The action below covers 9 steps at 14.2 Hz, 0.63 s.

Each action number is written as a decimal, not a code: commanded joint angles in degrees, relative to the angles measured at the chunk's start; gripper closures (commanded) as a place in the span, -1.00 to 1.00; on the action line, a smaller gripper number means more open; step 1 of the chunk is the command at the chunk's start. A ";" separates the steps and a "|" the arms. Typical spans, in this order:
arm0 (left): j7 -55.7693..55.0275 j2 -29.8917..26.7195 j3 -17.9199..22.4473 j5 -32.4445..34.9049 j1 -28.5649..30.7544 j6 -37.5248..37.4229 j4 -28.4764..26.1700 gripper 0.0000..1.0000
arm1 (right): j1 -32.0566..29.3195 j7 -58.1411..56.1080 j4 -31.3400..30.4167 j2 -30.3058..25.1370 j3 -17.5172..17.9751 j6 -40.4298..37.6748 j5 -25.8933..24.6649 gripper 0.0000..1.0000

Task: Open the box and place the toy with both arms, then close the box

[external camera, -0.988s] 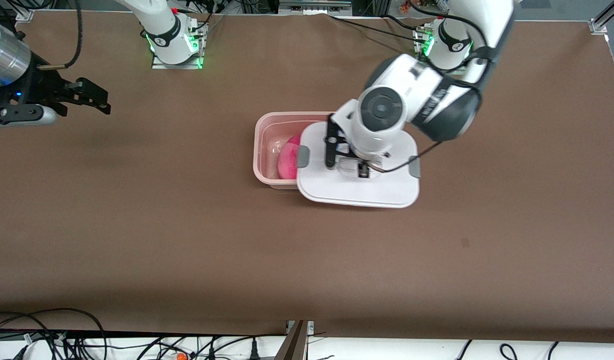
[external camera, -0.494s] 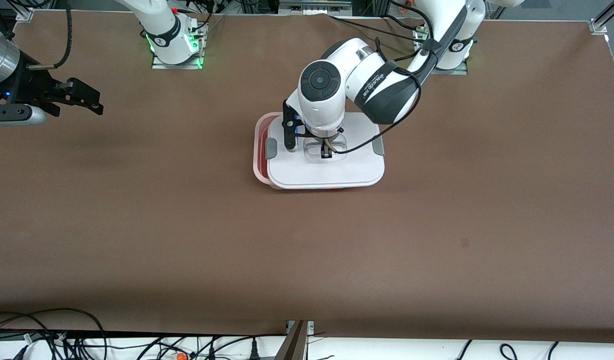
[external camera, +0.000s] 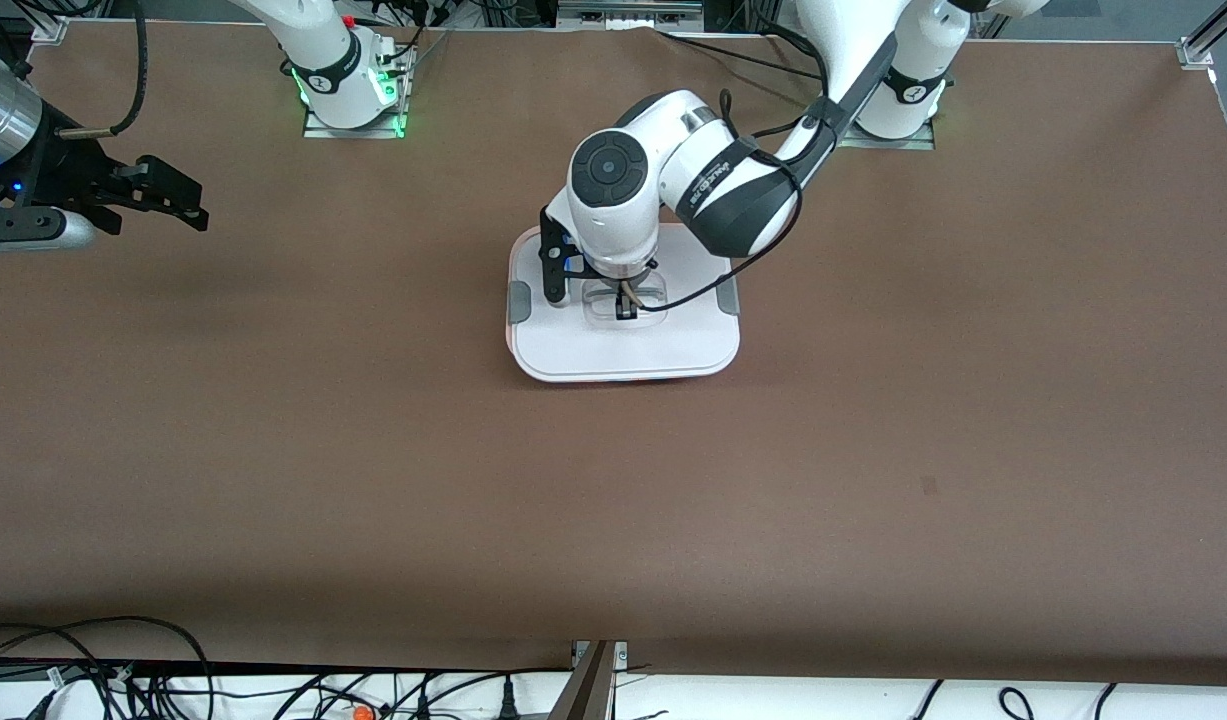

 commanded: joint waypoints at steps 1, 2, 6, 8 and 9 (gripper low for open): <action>-0.93 1.79 0.76 1.32 -1.21 0.60 2.78 1.00 | -0.51 -0.79 2.49 -0.39 0.12 -0.11 -0.10 -1.00; -0.85 1.79 0.84 1.41 -1.04 0.60 2.78 1.00 | -0.52 -0.79 2.67 -0.39 0.03 -0.37 0.07 -1.00; -1.02 1.88 0.93 1.49 -1.48 0.69 2.52 1.00 | -0.25 -0.97 2.76 1.19 0.30 -0.02 -0.10 -1.00; -1.11 1.79 0.93 1.76 -1.56 0.69 2.35 1.00 | -0.43 -1.41 2.68 1.19 0.30 -0.29 -0.28 -1.00; -0.94 1.53 0.84 2.89 -1.57 0.61 2.26 1.00 | -0.43 -1.32 2.68 1.19 0.21 -0.46 -0.37 -1.00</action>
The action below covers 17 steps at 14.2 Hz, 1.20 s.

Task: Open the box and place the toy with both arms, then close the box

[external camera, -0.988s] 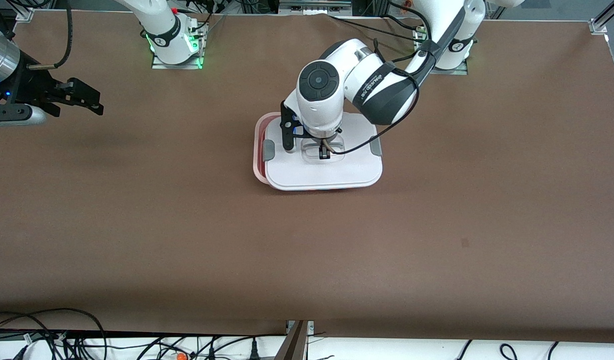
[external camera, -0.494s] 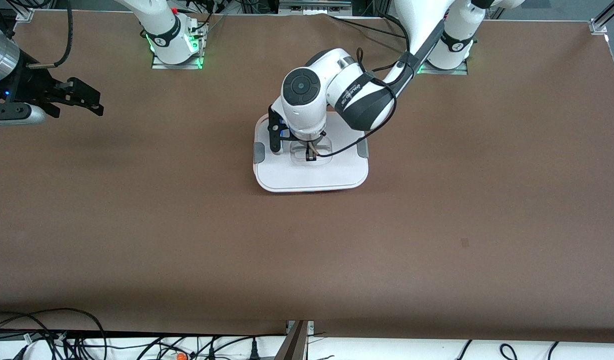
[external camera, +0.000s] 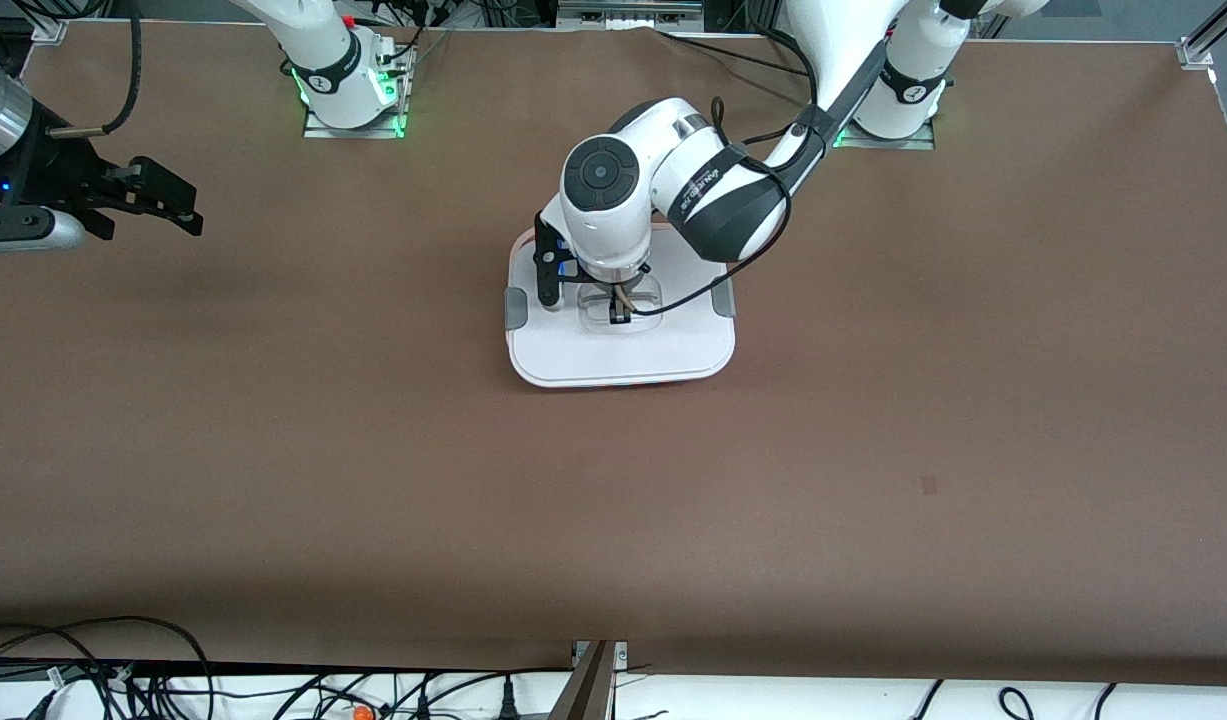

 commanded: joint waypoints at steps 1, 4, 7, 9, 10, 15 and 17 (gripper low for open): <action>-0.55 0.80 0.58 3.44 -0.96 0.03 1.61 1.00 | -0.60 -1.05 0.68 0.13 0.13 -0.77 -0.38 -1.00; -0.73 0.98 0.58 3.81 -1.48 -0.06 1.26 1.00 | -0.87 -1.05 0.33 0.13 -0.05 -1.12 -0.73 -1.00; -0.64 0.89 0.58 3.81 -1.40 -0.32 1.17 1.00 | -0.26 -1.05 0.59 0.13 0.39 -1.29 -1.35 -1.00; -0.55 0.89 0.58 3.81 -1.13 -0.41 0.74 1.00 | 0.10 -1.05 0.68 0.05 0.57 -1.38 -2.14 -1.00; -0.29 0.80 0.58 3.81 -0.96 -0.41 0.21 1.00 | 0.10 -0.96 0.68 0.05 0.57 -1.47 -2.14 -1.00; -0.90 0.80 0.58 3.72 -1.22 -0.41 0.03 1.00 | 0.27 -1.05 0.77 0.05 0.57 -1.38 -2.23 -1.00; -1.69 0.80 0.58 3.72 -1.31 -0.41 0.03 1.00 | 0.27 -1.05 0.86 0.13 0.57 -1.29 -2.32 -1.00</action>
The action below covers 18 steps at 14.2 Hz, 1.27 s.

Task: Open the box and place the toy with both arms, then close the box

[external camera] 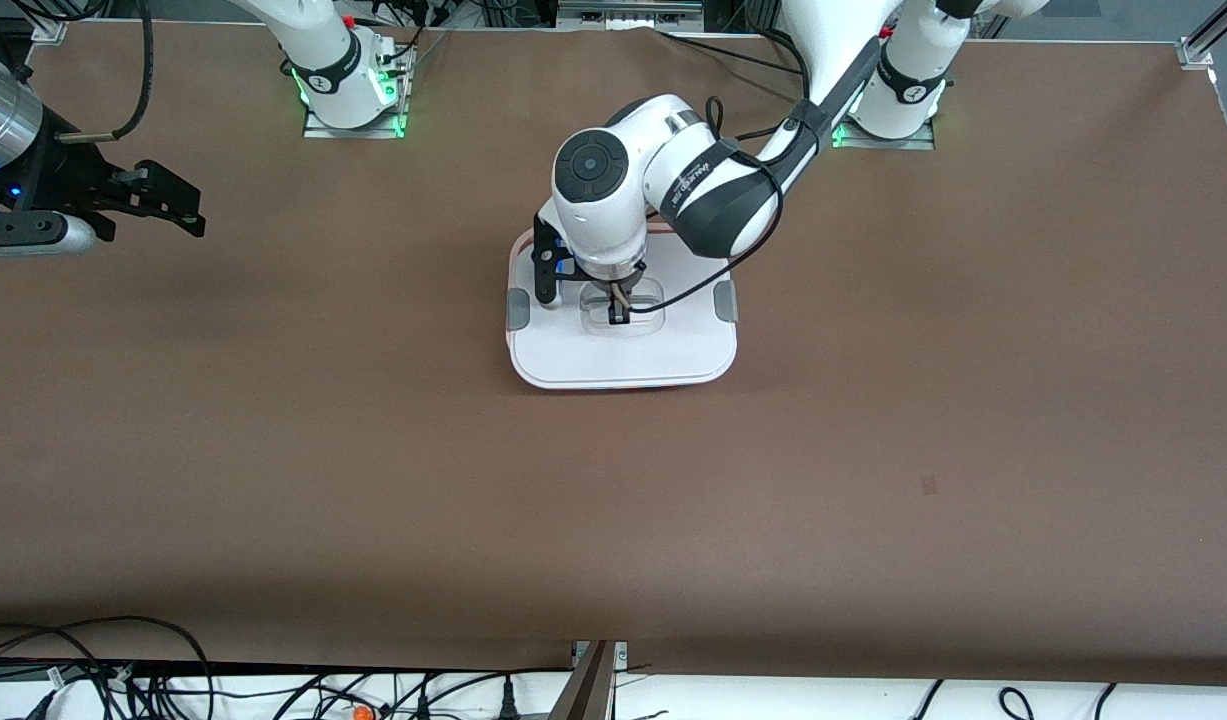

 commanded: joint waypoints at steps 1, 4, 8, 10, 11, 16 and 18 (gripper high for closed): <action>-1.34 0.64 0.49 1.18 -0.63 -0.37 -0.02 1.00 | 0.19 -0.76 0.84 -0.13 0.15 -0.90 -0.96 -1.00; -3.96 0.64 0.49 1.27 -0.99 -0.37 0.06 1.00 | 0.19 -0.85 0.84 -0.13 0.15 -1.08 -0.96 -1.00; -5.64 0.64 0.49 1.27 -1.43 -0.37 0.06 1.00 | 0.10 -1.20 0.84 -0.04 -0.03 -0.99 -0.96 -1.00; -8.09 0.64 0.49 1.27 -2.48 -0.37 -0.02 1.00 | 0.10 -0.94 0.84 -0.13 0.06 -0.99 -0.87 -1.00; -8.28 0.64 0.49 1.27 -2.48 -0.46 -0.02 1.00 | 0.10 -0.93 0.84 -0.13 0.06 -0.99 -0.78 -1.00; -7.58 -0.59 0.49 2.23 -1.95 -2.47 -0.99 0.97 | 0.10 -1.02 0.84 -0.04 -0.03 -1.08 -0.96 -1.00; -6.79 -0.94 0.40 2.50 -2.04 -3.27 -1.08 0.97 | 0.01 -0.94 0.84 -0.13 -0.12 -0.99 -1.04 -1.00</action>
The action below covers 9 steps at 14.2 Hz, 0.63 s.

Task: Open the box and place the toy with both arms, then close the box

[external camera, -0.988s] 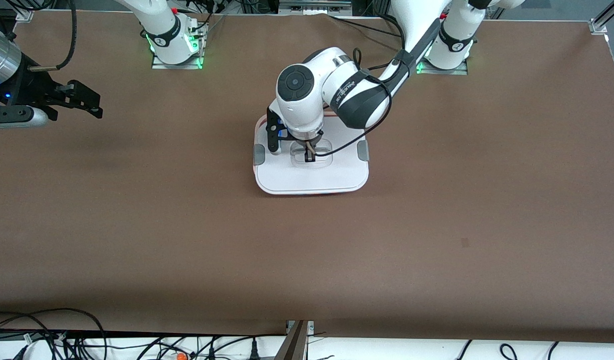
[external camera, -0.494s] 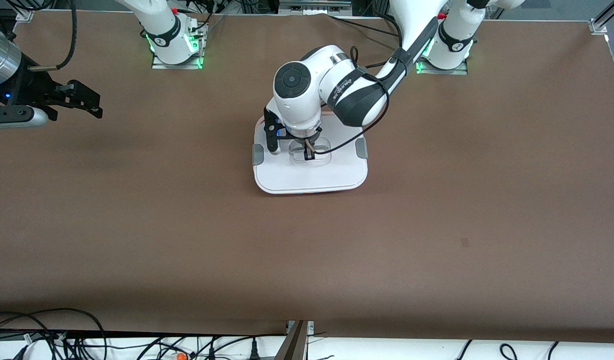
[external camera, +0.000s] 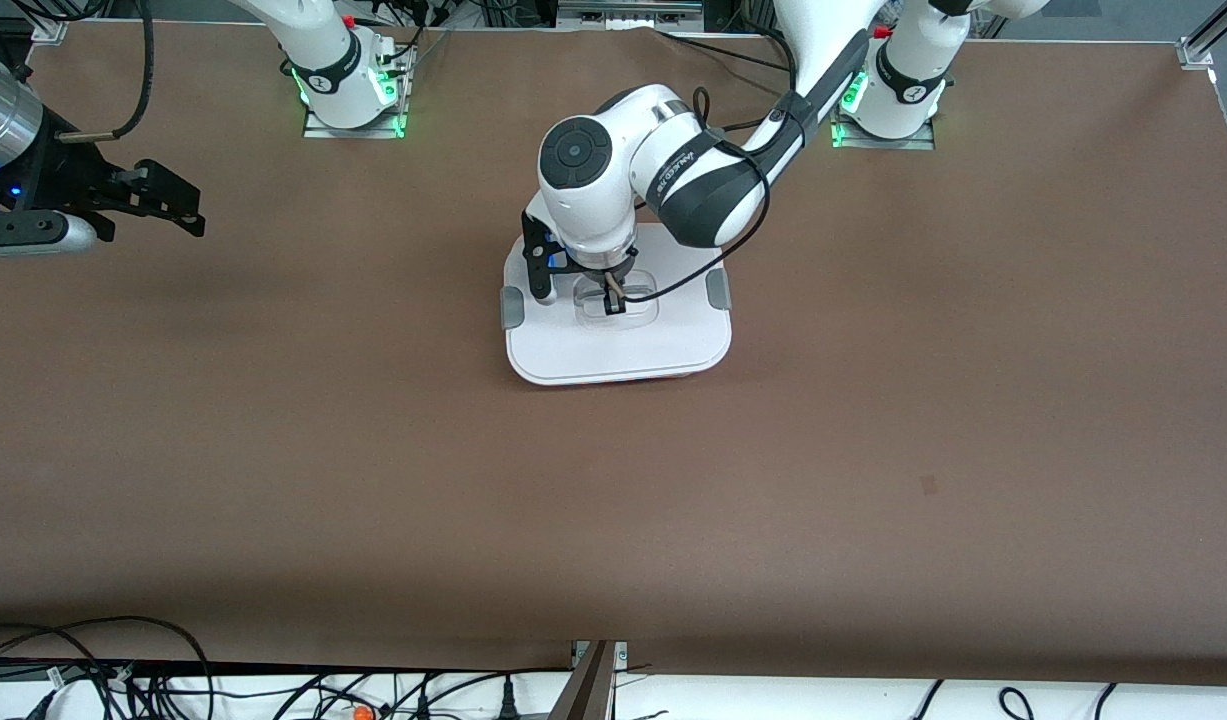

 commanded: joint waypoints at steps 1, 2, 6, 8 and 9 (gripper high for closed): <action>1.42 -0.97 0.29 1.88 -0.28 -2.65 -1.15 0.97 | 0.10 -0.53 0.83 -0.13 -0.08 -1.08 -1.00 -1.00; 2.22 -1.23 0.29 1.88 -0.28 -2.65 -1.41 0.97 | 0.02 -0.53 0.74 -0.13 -0.08 -1.25 -1.00 -1.00; 2.40 -3.08 0.11 1.97 -0.20 -2.56 -3.95 0.95 | -0.34 -0.62 0.56 -0.04 -0.43 -1.43 -1.00 -1.00; 3.72 -3.43 0.03 1.97 -0.11 -2.48 -4.23 0.95 | -0.34 -0.53 0.65 -0.04 -0.34 -1.43 -1.09 -1.00; 3.98 -3.43 0.03 1.97 -0.02 -2.39 -4.23 0.95 | -0.34 -0.53 0.74 -0.04 -0.34 -1.34 -1.09 -1.00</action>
